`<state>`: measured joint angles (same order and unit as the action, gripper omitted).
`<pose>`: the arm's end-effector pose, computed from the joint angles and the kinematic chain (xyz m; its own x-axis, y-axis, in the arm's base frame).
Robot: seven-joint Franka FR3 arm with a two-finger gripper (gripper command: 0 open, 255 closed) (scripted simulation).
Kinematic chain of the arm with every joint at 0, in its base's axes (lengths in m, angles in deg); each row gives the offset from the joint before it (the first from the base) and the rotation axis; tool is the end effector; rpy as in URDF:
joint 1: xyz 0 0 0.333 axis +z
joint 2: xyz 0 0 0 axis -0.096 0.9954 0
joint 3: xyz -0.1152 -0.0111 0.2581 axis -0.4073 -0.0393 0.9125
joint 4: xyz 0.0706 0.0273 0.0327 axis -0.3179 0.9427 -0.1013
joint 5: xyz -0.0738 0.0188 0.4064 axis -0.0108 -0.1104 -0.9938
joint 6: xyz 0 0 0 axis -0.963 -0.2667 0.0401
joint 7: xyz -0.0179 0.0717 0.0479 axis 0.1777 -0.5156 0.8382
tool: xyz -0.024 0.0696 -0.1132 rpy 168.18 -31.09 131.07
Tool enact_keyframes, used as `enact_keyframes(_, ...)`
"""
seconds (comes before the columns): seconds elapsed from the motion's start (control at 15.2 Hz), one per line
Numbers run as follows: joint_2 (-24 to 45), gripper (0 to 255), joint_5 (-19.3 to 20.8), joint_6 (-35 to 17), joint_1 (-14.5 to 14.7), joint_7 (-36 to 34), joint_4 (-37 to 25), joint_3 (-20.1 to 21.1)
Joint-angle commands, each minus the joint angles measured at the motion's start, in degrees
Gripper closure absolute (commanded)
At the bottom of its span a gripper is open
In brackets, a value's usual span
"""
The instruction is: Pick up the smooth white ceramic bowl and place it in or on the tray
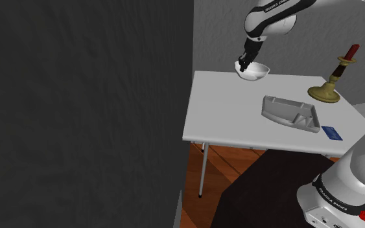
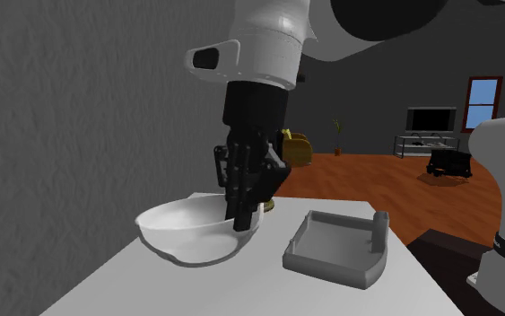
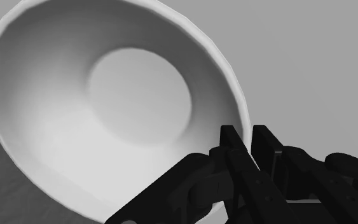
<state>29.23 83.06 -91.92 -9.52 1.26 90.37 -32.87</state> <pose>0.5598 -0.2277 0.3495 0.9864 -0.0053 0.1645 -0.0119 -0.9992 0.0389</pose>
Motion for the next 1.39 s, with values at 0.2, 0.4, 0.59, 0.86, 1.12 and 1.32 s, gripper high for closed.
enact_keyframes(0.2, -1.6, 255, 0.9, 3.6, 0.1, -0.6, -2.0, -0.1)
enact_keyframes(0.4, -2.4, 255, 1.2, 5.7, 0.2, -0.9, -3.5, -0.1)
enact_keyframes(0.59, -3.0, 255, 1.5, 8.0, 0.2, -1.2, -5.2, -0.1)
enact_keyframes(0.86, -10.3, 255, 4.3, 7.7, 0.2, -2.4, 2.0, -0.1)
enact_keyframes(1.12, -19.9, 255, 7.7, 8.3, -0.6, -3.9, 10.6, 0.5)
enact_keyframes(1.32, -27.2, 255, 9.9, 9.6, -1.8, -4.8, 16.4, 1.1)
